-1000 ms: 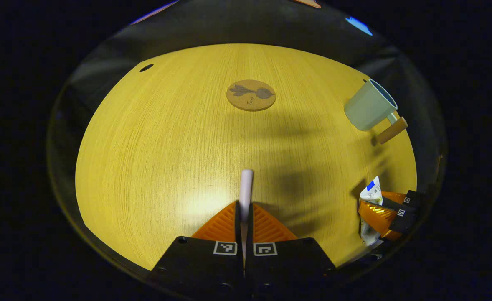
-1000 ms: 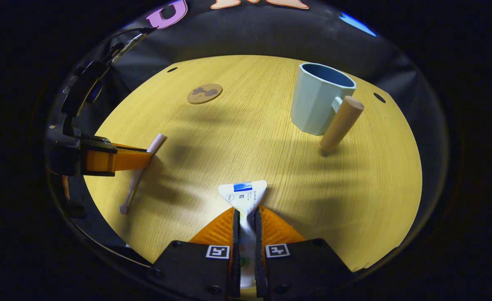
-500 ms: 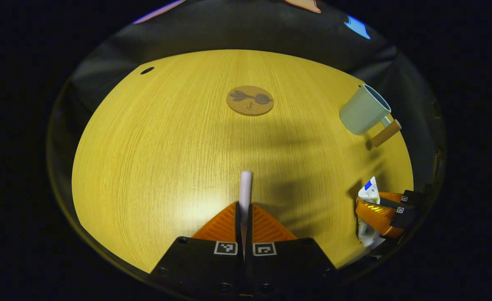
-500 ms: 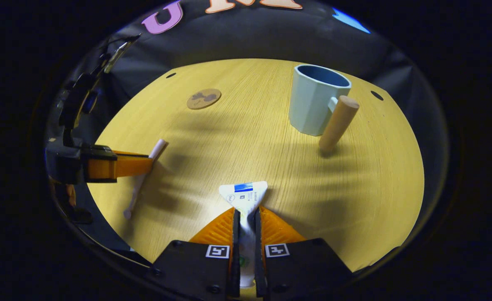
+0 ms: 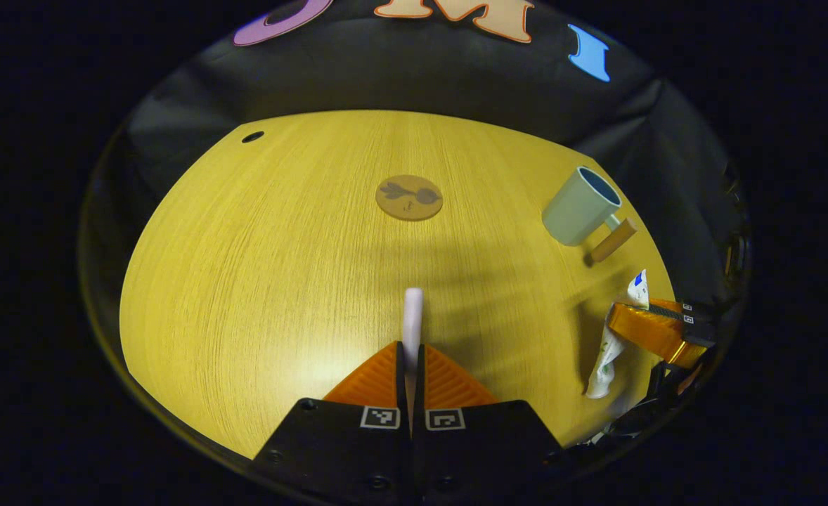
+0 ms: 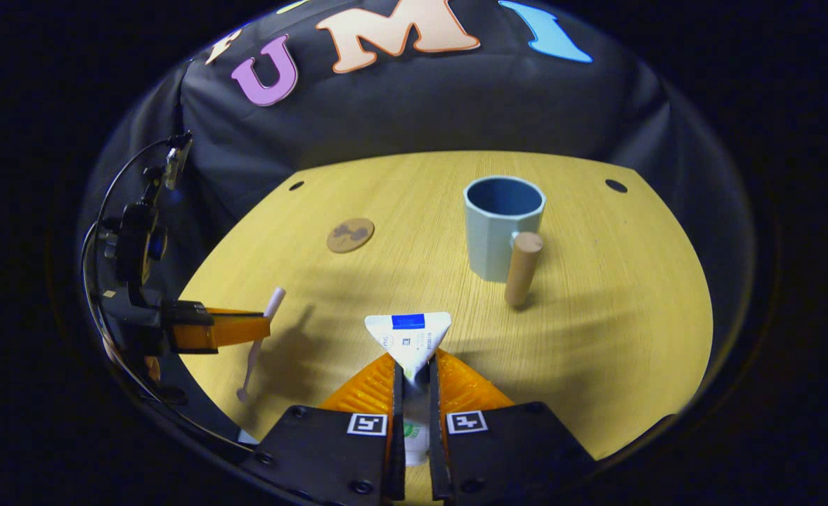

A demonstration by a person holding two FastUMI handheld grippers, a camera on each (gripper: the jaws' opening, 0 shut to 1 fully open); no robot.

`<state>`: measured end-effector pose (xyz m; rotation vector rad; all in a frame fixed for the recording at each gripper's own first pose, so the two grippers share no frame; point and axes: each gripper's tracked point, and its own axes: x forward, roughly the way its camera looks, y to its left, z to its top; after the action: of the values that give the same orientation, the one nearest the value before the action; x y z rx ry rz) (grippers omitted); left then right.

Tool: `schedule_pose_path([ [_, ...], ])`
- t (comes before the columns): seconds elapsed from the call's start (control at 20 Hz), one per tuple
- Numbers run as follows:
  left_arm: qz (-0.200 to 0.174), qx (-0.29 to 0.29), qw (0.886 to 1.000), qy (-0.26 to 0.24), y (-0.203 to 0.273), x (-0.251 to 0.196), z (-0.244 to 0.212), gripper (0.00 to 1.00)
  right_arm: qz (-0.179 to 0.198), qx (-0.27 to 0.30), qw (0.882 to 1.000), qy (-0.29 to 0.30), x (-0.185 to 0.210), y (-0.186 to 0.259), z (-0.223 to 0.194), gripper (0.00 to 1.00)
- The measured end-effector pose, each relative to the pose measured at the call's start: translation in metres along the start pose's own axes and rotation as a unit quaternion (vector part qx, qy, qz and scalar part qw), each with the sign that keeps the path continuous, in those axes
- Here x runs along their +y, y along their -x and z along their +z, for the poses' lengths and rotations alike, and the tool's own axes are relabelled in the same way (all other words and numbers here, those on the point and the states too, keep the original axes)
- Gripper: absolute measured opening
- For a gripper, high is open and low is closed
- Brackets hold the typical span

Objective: Put the toothbrush and toothpaste on the desktop into the cup, then pick up the cup and place it on the coaster on the desktop.

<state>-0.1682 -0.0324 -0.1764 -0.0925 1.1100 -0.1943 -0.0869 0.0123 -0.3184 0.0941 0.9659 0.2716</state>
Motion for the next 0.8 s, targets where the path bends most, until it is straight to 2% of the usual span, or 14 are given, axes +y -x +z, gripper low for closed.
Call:
schedule_pose_path([
  [0.35, -0.007, -0.026, 1.0, -0.003, 0.021, -0.01, 0.016, 0.0, 0.021, -0.074, 0.997, -0.016, 0.007, 0.015, 0.068, 0.16],
  [0.45, -0.011, -0.035, 0.999, -0.001, 0.028, -0.014, 0.022, 0.0, 0.018, -0.096, 0.995, -0.023, -0.001, 0.017, 0.094, 0.17],
  [0.5, -0.012, -0.037, 0.999, 0.001, 0.033, -0.015, 0.023, 0.0, 0.015, -0.11, 0.993, -0.025, -0.006, 0.016, 0.109, 0.13],
  [0.55, -0.014, -0.043, 0.999, 0.004, 0.036, -0.017, 0.028, 0.0, 0.012, -0.121, 0.992, -0.027, -0.011, 0.013, 0.122, 0.16],
  [0.8, -0.008, -0.058, 0.998, 0.016, 0.051, -0.016, 0.036, 0.0, -0.002, -0.166, 0.985, -0.049, -0.04, -0.004, 0.18, 0.16],
])
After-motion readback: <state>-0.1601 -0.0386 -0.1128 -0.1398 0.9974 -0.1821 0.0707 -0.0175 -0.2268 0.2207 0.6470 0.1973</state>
